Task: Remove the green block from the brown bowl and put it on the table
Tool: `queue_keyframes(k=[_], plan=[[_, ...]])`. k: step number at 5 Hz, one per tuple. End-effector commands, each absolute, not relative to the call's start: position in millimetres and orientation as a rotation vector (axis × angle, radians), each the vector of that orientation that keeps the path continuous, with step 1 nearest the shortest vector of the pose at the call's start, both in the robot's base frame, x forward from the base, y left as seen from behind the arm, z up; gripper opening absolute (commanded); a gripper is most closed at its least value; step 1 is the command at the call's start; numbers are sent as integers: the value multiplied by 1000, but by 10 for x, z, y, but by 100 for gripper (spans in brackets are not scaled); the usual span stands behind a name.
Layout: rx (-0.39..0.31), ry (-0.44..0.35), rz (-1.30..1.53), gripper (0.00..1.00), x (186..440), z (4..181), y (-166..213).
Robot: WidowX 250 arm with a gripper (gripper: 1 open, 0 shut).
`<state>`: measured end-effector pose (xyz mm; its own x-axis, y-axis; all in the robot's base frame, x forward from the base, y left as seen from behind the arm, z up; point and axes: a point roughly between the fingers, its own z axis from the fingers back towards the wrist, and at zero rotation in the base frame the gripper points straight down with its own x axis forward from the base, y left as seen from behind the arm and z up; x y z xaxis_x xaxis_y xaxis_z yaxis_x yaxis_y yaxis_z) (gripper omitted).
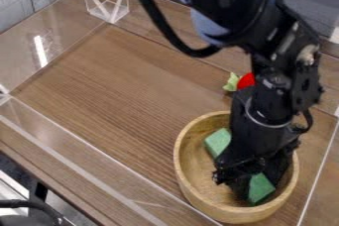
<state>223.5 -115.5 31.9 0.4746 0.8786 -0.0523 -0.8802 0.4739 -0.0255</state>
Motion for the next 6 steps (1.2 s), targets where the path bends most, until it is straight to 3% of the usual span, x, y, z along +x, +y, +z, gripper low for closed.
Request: queue_keyframes(k=[1,2,3,4,6], plan=[[-91,8,968,0,2291,620,-1123],[-118,3,851,0,2311,912,-1064],[-112,-13,610,0,2277,1027,-933],[-97,-28,407,0,2214,1021,-771],[-80,-36,244,0,2302,850,-704]])
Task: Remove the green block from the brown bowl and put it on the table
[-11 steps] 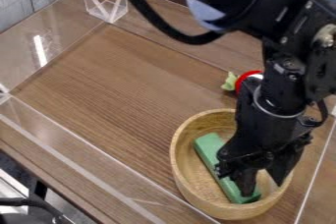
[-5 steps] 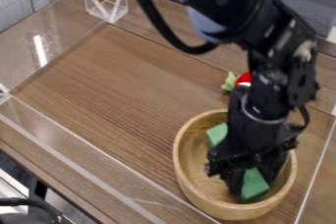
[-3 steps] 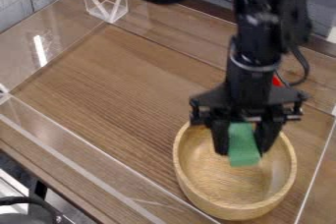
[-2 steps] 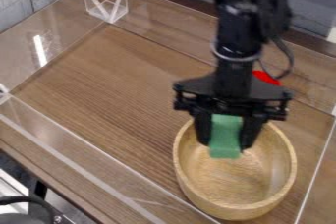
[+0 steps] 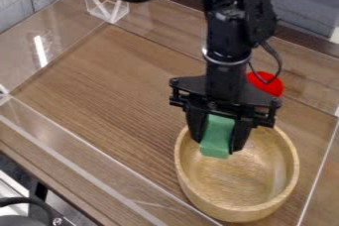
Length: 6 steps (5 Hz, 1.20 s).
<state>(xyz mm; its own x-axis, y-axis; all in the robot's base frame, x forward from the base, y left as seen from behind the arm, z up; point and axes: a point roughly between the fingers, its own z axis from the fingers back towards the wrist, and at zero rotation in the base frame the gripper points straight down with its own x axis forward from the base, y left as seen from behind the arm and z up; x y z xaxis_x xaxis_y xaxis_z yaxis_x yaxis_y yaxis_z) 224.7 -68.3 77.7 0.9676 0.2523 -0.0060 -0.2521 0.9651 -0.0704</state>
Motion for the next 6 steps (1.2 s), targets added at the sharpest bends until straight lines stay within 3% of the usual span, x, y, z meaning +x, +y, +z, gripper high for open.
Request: queue_keyframes(k=[1,2,6], plan=[[-82,-34,121,0,2305,876,-726],[-85,-32,19,0,2304,892,-766],[-79,-74,7,0,2231,1272,-413]])
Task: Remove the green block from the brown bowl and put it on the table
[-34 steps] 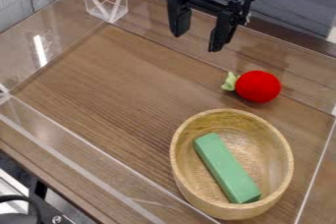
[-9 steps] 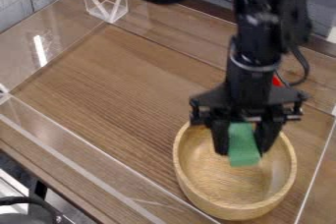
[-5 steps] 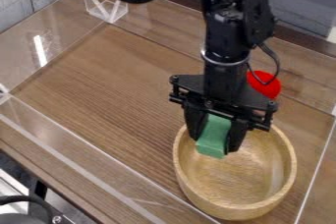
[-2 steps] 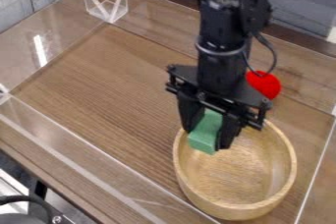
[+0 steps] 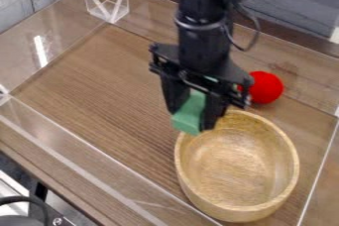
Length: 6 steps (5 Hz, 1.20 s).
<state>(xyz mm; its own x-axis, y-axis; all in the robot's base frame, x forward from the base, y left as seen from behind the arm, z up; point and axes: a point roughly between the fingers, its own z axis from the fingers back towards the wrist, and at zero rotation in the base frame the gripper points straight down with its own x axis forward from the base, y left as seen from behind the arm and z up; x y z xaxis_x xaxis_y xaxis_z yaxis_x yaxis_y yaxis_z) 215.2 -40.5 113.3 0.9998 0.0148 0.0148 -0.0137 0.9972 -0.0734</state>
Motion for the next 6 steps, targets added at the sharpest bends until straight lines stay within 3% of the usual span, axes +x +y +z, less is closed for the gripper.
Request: queue_keyframes(k=[1,2,4,6], plan=[[-64,-86,47,0,2218,1256,-149],[-42,-86,85,0,2193,1181,161],[-26,-77,-40,0,2113,1296,538],[-26,-54,-98,0,2232,1231,655]])
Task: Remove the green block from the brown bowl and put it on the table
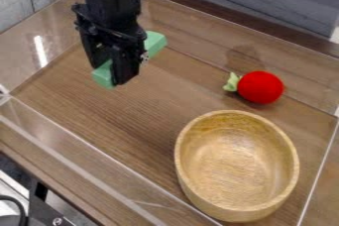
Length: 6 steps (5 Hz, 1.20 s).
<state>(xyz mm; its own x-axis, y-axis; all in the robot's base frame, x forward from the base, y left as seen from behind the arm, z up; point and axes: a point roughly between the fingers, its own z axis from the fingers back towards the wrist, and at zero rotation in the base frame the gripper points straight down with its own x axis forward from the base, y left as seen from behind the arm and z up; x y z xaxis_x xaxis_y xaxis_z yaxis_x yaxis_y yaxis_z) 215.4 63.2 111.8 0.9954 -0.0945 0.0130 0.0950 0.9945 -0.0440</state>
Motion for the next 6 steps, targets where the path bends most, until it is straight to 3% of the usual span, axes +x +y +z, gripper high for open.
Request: queue_keyframes(k=[1,2,6], plan=[[-16,-46,-68,0,2188,1196,885],[-10,-43,-28,0,2127,1149,1193],[-42,-15,135,0,2276,596,1601]])
